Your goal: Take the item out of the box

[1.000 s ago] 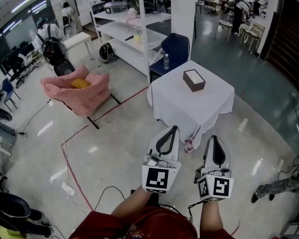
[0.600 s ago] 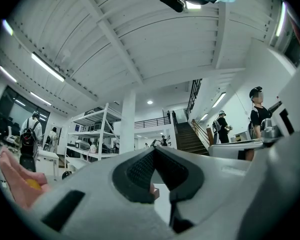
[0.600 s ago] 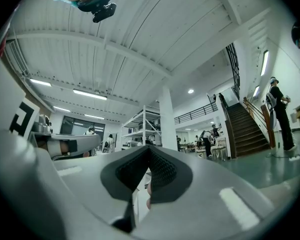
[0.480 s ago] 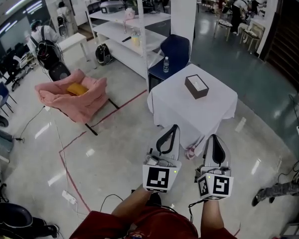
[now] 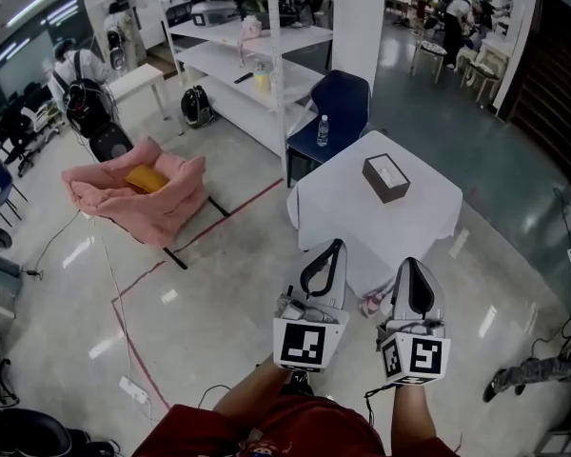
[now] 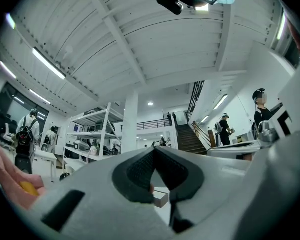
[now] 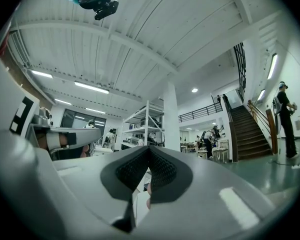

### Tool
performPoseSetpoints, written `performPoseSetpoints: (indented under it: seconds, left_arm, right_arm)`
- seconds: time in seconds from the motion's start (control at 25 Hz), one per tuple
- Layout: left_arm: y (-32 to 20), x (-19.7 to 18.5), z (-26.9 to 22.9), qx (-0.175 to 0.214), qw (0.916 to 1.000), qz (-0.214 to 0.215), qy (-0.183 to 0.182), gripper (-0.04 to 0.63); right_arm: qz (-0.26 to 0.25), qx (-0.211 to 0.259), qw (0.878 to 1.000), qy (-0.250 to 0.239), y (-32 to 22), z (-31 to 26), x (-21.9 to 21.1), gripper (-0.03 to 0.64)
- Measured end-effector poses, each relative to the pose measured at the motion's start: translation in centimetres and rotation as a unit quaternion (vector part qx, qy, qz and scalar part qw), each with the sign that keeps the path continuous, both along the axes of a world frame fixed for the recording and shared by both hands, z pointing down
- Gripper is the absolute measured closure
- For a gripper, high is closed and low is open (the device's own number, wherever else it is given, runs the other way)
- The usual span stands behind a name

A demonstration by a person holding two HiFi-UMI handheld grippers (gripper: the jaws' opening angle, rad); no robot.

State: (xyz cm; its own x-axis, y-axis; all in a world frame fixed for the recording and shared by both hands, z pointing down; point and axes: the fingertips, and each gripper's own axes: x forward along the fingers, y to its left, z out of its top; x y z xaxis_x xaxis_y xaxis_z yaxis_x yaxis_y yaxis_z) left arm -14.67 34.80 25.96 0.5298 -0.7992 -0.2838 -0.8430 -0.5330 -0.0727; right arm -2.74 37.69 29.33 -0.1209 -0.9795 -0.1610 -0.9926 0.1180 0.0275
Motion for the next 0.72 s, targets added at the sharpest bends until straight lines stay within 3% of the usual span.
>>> performPoseSetpoints:
  seconds: [0.72]
  left_arm:
    - [-8.7, -1.4, 0.2, -0.001, 0.9998, 0.021, 0.003, 0.592]
  right_arm:
    - [0.044, 0.001, 0.999, -0.003, -7.0, 0.4, 0.5, 0.615]
